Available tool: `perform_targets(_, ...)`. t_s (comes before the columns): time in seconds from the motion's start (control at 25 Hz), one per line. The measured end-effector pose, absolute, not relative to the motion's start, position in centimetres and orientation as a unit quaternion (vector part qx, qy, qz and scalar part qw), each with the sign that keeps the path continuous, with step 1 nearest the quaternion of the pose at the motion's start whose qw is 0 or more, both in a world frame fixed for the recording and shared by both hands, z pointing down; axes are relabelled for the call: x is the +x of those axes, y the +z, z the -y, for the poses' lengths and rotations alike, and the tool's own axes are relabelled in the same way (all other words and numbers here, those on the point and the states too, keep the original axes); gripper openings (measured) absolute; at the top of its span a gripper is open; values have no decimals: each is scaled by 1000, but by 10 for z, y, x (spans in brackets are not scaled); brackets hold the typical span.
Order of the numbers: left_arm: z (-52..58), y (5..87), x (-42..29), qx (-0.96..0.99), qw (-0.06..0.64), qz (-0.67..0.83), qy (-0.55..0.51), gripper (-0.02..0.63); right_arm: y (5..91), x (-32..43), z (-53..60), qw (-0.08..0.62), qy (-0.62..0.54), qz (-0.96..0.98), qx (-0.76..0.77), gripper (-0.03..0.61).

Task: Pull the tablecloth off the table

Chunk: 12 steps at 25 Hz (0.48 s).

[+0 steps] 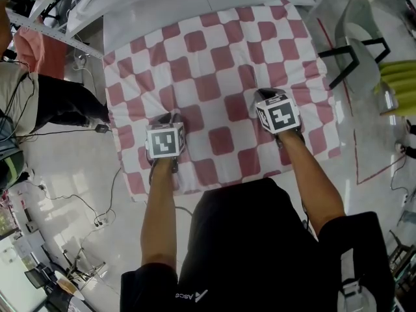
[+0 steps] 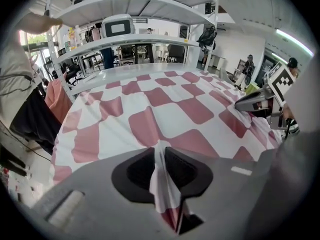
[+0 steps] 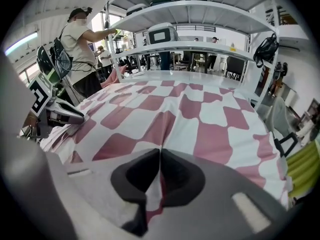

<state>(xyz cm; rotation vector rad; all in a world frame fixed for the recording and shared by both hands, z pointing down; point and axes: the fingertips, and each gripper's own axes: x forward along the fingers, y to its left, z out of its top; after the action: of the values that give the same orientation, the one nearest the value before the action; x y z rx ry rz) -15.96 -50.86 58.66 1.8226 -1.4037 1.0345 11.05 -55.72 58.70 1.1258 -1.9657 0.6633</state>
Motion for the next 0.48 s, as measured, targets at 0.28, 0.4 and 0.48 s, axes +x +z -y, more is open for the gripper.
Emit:
perform_targets(0.28, 506, 583, -158, 698, 299, 523, 388, 25, 586, 93, 546, 368, 277, 786, 413, 8)
perform_targets(0.4, 497, 586, -156, 703, 309, 523, 368, 14, 586, 87, 532, 356, 288, 799, 390, 6)
perform_targets(0.48, 491, 586, -151, 709, 313, 522, 356, 12, 587, 84, 521, 342, 295, 810, 373, 6)
